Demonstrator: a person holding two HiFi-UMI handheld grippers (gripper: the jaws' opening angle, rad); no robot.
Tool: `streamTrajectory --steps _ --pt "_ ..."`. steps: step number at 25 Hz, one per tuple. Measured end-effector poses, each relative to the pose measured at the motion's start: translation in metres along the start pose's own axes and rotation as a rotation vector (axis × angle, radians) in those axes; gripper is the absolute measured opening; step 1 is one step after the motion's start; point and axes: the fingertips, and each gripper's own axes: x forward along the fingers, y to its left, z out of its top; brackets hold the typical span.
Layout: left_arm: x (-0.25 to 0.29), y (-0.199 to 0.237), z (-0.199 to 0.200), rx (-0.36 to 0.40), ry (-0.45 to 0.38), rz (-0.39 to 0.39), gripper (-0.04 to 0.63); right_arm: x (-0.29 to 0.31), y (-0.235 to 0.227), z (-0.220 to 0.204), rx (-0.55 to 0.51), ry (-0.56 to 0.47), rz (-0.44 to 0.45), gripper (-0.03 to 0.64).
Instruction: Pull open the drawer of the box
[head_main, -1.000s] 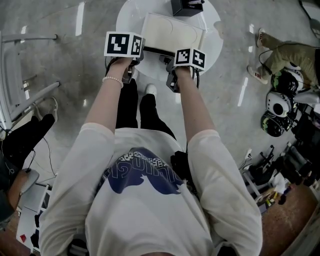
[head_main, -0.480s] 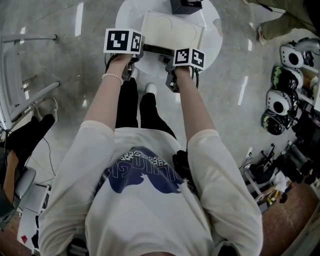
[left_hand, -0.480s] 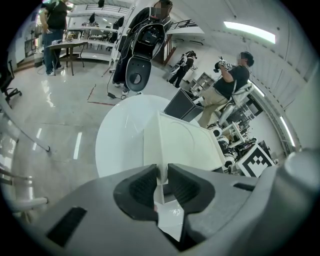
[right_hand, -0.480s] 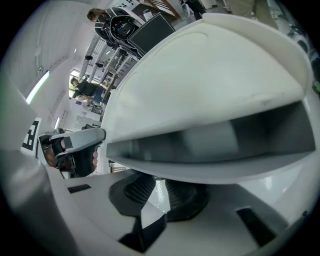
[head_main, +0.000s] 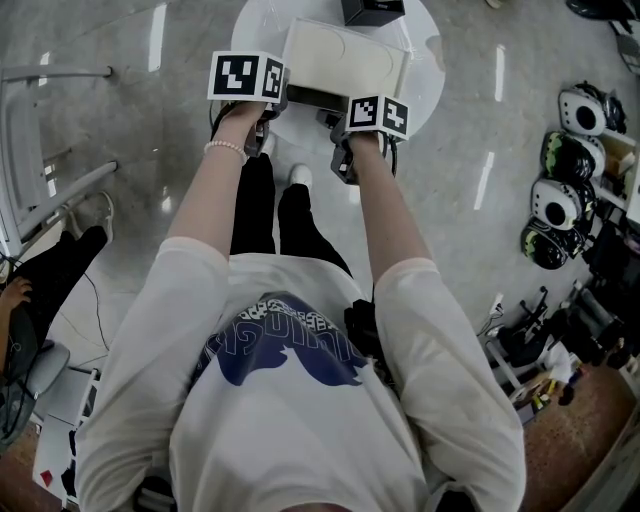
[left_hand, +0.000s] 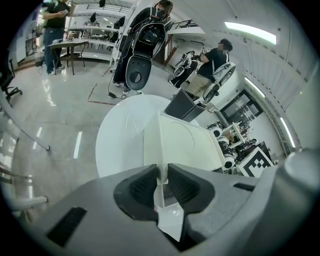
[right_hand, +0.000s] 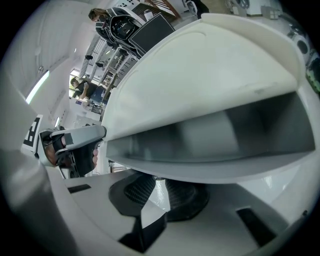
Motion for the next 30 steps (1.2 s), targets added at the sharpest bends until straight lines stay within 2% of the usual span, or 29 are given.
streamTrajectory --steps 30 --pt "-0.007 0.000 0.000 -0.038 -0.006 0.004 0.074 -0.004 0.006 -0.027 -0.002 0.013 0.010 0.054"
